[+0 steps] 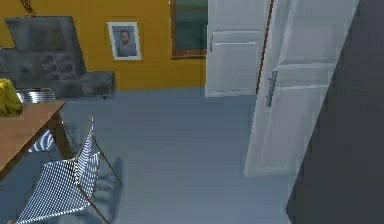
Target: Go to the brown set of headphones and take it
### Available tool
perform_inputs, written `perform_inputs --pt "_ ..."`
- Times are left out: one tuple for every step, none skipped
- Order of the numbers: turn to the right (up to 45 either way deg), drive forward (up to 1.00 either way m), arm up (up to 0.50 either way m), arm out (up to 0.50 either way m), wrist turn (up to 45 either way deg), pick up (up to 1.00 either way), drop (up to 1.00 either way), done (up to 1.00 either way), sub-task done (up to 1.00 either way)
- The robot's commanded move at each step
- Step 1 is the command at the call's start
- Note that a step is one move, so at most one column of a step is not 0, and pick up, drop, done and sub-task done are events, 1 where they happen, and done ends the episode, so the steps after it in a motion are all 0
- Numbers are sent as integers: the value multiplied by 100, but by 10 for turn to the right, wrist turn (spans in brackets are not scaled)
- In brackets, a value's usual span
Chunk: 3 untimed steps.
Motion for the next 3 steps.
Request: perform_inputs --pt "0 100 0 0 0 0 0 0 0" --pt "-30 0 0 0 0 0 0 0 0" --pt "0 55 0 0 0 0 0 0 0"
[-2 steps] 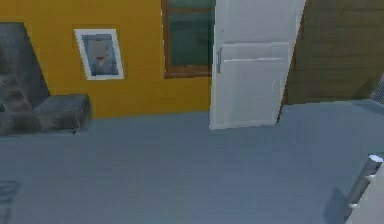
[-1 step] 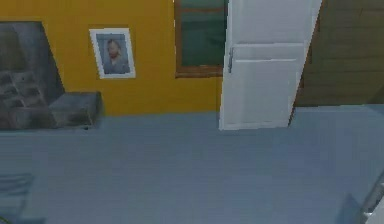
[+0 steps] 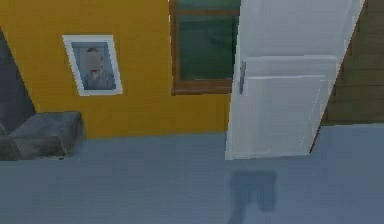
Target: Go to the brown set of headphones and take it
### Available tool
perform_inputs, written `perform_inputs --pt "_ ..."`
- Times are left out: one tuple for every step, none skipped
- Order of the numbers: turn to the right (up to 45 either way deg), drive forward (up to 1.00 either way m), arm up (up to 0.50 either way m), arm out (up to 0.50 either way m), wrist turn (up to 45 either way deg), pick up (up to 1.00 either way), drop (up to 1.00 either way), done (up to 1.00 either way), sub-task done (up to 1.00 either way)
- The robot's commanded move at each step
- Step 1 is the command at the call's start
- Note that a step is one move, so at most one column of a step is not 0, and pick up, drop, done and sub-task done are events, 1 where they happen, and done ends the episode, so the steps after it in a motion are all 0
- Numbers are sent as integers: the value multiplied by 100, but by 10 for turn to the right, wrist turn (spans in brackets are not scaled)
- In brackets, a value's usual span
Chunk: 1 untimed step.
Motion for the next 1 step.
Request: perform_inputs --pt "300 0 0 0 0 0 0 0 0"
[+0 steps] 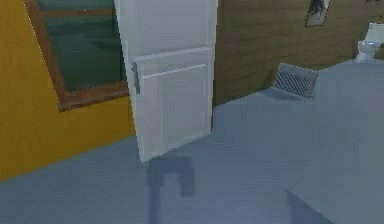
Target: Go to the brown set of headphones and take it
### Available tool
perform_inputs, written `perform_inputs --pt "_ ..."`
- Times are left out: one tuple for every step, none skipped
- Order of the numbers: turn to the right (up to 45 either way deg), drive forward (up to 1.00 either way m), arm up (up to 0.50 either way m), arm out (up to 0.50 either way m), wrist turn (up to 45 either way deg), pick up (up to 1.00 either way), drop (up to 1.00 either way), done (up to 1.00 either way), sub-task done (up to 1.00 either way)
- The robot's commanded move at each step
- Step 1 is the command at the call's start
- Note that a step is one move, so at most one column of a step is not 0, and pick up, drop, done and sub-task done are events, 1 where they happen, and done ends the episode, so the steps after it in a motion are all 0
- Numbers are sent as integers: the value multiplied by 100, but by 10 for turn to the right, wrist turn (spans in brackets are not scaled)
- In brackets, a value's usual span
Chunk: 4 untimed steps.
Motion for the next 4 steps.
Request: perform_inputs --pt "0 50 0 0 0 0 0 0 0" --pt "450 0 0 0 0 0 0 0 0" --pt "90 0 0 0 0 0 0 0 0" --pt "0 100 0 0 0 0 0 0 0"
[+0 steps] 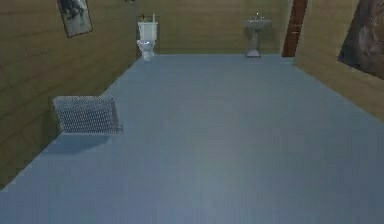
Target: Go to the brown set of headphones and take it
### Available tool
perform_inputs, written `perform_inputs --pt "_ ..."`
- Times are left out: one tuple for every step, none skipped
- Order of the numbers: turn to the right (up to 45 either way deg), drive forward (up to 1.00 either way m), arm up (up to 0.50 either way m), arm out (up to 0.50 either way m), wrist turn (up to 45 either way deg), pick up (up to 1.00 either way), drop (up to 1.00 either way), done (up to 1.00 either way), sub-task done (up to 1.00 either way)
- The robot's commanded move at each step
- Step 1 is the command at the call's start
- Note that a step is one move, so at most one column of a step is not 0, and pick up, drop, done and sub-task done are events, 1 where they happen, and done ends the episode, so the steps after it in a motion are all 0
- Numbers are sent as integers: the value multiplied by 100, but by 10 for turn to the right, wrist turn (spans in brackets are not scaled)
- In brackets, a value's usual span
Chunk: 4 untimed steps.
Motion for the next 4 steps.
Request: perform_inputs --pt "0 30 0 0 0 0 0 0 0" --pt "240 0 0 0 0 0 0 0 0" --pt "0 100 0 0 0 0 0 0 0" --pt "0 100 0 0 0 0 0 0 0"
